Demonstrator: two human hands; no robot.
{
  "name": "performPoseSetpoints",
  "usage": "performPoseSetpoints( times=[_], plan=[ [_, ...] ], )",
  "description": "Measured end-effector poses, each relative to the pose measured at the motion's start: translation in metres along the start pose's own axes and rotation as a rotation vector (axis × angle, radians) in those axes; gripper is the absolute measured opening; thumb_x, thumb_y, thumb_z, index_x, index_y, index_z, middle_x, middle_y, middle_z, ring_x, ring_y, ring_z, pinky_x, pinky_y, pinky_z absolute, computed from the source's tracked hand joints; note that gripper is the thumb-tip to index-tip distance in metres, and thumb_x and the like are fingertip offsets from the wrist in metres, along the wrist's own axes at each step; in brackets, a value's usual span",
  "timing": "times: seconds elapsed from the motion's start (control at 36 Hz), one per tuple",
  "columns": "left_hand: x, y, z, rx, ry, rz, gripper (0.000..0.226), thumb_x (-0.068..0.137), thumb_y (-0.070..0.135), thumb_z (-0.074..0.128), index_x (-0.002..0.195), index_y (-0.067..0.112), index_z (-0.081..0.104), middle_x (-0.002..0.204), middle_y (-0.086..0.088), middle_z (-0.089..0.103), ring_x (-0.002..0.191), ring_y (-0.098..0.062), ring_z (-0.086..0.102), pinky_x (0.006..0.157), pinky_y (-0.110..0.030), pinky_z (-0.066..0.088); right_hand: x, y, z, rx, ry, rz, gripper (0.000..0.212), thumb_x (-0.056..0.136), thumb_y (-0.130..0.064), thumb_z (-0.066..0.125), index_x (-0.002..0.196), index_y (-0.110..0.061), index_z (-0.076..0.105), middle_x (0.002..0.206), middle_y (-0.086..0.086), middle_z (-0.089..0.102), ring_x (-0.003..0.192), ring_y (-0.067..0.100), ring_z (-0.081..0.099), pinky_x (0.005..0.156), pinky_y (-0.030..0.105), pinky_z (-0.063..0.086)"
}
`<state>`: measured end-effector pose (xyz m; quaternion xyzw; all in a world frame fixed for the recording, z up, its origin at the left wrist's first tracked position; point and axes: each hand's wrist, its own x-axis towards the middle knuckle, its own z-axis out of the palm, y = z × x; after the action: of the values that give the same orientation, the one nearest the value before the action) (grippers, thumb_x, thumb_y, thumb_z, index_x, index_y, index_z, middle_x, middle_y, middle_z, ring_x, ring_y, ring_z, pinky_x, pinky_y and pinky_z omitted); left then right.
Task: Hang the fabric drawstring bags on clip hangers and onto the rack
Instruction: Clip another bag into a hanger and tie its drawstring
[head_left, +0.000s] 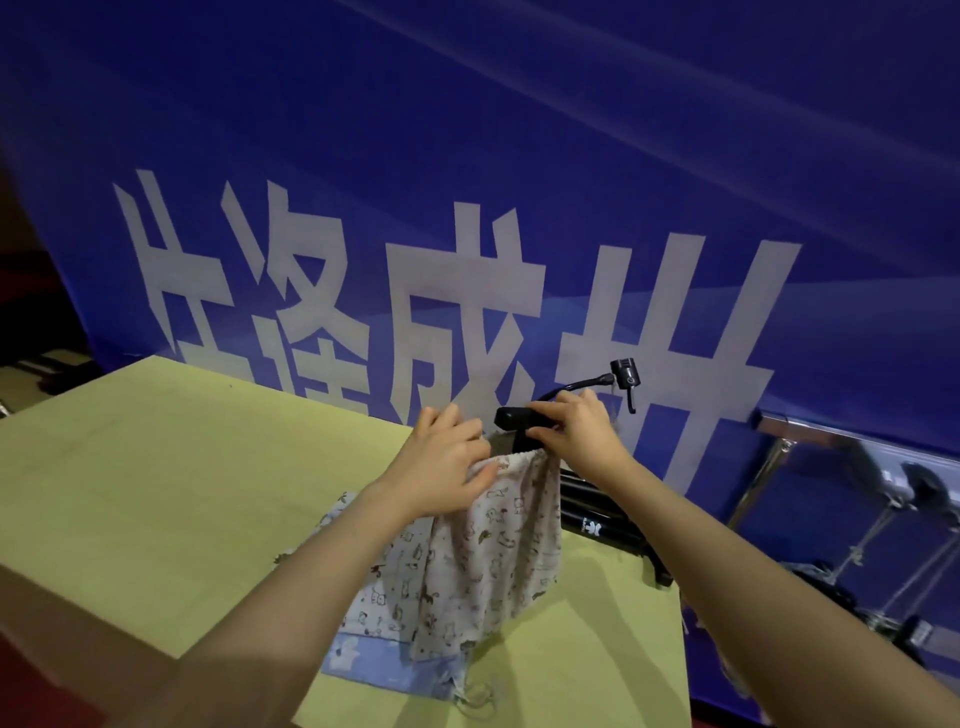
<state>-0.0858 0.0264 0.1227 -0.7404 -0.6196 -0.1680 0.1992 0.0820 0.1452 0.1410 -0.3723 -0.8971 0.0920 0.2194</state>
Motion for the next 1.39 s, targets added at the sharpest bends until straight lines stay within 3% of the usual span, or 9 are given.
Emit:
performPoseSetpoints(
  times=[0.14,0.25,0.39,0.56,0.72,0.81,1.06,1.28,1.39],
  plan=[
    [0.001,0.010,0.002,-0.050,0.117,-0.015,0.029,0.085,0.041,0.045,0.072,0.015,0.051,0.092,-0.001,0.053,0.086,-0.021,0.045,0.073,-0.034,0.041,0.004,-0.008,-0.016,0.014,-0.151,-0.084,0.037,0.089,-0.005,0.052,0.125,-0.011,0.059,0.102,0.001,0.055,0.104,0.018,0.044,0.084,0.025,0.035],
    [0.005,0.016,0.001,-0.227,0.040,-0.083,0.023,0.090,0.036,0.055,0.084,0.014,0.049,0.127,-0.005,0.051,0.107,-0.024,0.052,0.091,-0.036,0.039,0.004,-0.011,-0.027,0.066,-0.194,-0.091,0.038,0.087,0.003,0.049,0.121,-0.007,0.062,0.102,0.002,0.055,0.095,0.015,0.050,0.080,0.021,0.038],
    [0.012,0.023,0.000,-0.297,0.035,-0.173,0.021,0.095,0.037,0.048,0.098,0.016,0.047,0.097,0.004,0.057,0.087,-0.021,0.051,0.073,-0.025,0.029,0.000,-0.013,-0.032,0.113,-0.173,-0.083,0.038,0.086,0.009,0.046,0.117,-0.005,0.064,0.106,0.008,0.059,0.100,0.021,0.055,0.088,0.029,0.048],
    [0.018,0.031,0.002,-0.345,0.080,-0.176,0.030,0.094,0.028,0.049,0.124,0.022,0.046,0.111,0.007,0.063,0.093,-0.019,0.060,0.084,-0.029,0.038,-0.003,-0.010,-0.033,0.174,-0.043,-0.065,0.033,0.092,0.002,0.046,0.118,-0.009,0.064,0.111,0.007,0.062,0.100,0.018,0.059,0.093,0.031,0.050],
    [0.026,0.030,0.002,-0.360,0.066,-0.264,0.032,0.090,0.024,0.048,0.122,0.023,0.054,0.110,0.006,0.059,0.095,-0.021,0.056,0.081,-0.027,0.033,0.005,-0.015,-0.053,0.389,0.332,0.097,0.023,0.098,-0.016,0.048,0.109,-0.006,0.066,0.078,0.000,0.062,0.064,0.004,0.056,0.058,0.008,0.045],
    [0.032,0.031,-0.003,-0.320,-0.021,-0.290,0.034,0.090,0.027,0.046,0.123,0.026,0.051,0.111,0.005,0.054,0.098,-0.022,0.053,0.084,-0.029,0.033,0.007,-0.022,-0.063,0.378,0.341,0.049,0.021,0.098,-0.019,0.049,0.104,-0.008,0.066,0.074,0.004,0.065,0.063,0.015,0.062,0.062,0.025,0.052],
    [0.046,0.036,-0.012,-0.265,-0.128,-0.377,0.017,0.093,0.018,0.046,0.111,0.019,0.044,0.114,0.000,0.051,0.096,-0.029,0.057,0.068,-0.041,0.048,0.010,-0.044,-0.073,0.750,0.410,0.004,0.014,0.096,-0.007,0.048,0.103,-0.008,0.060,0.065,0.000,0.051,0.052,-0.001,0.049,0.055,0.014,0.047],
    [0.058,0.029,-0.020,-0.193,-0.156,-0.410,0.051,0.094,0.015,0.042,0.140,0.033,0.028,0.113,-0.006,0.043,0.092,-0.034,0.056,0.060,-0.039,0.042,0.023,-0.043,-0.103,0.315,0.335,-0.215,0.026,0.082,-0.002,0.053,0.098,-0.023,0.050,0.077,-0.006,0.050,0.070,0.013,0.048,0.062,0.036,0.044],
    [0.061,0.028,-0.019,-0.265,-0.151,-0.460,0.049,0.095,0.016,0.040,0.141,0.031,0.029,0.113,-0.007,0.044,0.094,-0.036,0.056,0.066,-0.037,0.041,0.034,-0.034,-0.112,-0.019,0.225,-0.280,0.029,0.083,0.009,0.050,0.103,-0.011,0.056,0.096,-0.002,0.042,0.086,0.015,0.037,0.068,0.039,0.044]
  ],
)
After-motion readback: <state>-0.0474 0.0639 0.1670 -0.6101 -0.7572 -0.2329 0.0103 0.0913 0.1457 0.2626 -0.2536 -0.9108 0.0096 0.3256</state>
